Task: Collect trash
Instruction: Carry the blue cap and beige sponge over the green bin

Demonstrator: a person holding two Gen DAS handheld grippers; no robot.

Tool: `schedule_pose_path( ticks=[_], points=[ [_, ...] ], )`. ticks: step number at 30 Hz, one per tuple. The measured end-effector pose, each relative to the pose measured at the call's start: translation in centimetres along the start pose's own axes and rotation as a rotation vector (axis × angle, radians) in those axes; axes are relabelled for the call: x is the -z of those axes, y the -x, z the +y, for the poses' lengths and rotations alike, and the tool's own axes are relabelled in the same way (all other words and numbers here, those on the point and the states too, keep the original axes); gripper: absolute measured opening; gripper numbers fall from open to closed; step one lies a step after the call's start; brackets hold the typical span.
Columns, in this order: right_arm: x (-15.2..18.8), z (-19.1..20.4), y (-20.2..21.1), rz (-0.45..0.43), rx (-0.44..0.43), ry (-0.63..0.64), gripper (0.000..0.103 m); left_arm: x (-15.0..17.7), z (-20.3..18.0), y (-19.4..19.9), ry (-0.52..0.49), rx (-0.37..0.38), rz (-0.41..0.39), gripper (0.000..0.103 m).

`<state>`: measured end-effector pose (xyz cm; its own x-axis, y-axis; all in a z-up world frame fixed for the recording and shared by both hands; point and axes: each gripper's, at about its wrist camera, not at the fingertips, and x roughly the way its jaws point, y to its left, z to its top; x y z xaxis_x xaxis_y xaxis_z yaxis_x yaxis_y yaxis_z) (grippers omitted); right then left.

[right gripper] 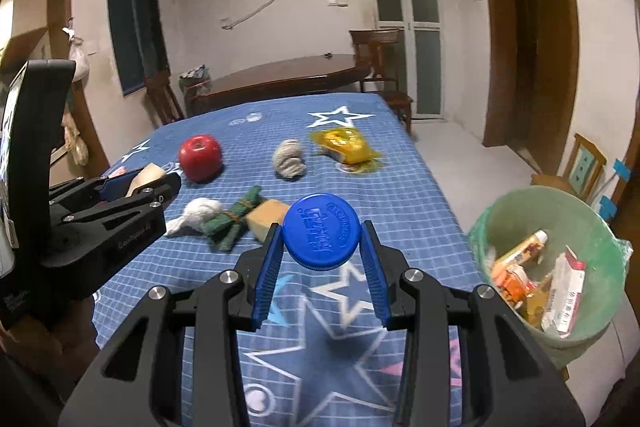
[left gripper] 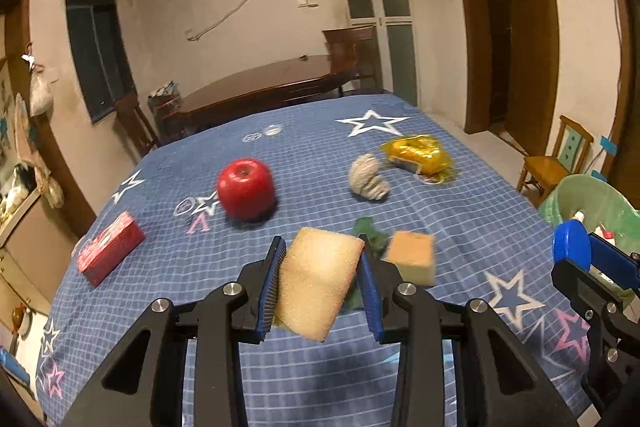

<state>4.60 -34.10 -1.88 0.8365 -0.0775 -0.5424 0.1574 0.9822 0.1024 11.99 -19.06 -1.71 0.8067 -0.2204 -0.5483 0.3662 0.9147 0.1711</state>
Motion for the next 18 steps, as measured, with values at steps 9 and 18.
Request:
schedule_pose_path(
  ticks=[9,18],
  points=[
    [-0.3,-5.4,1.7,-0.036,0.100,-0.095,0.038,-1.4,-5.3,-0.9,-0.074,0.073,-0.011,0.037],
    [-0.8,-11.6,4.2,-0.077,0.208,-0.195,0.038,-2.8,-11.8,-1.6,-0.161,0.171,-0.024,0.037]
  ],
)
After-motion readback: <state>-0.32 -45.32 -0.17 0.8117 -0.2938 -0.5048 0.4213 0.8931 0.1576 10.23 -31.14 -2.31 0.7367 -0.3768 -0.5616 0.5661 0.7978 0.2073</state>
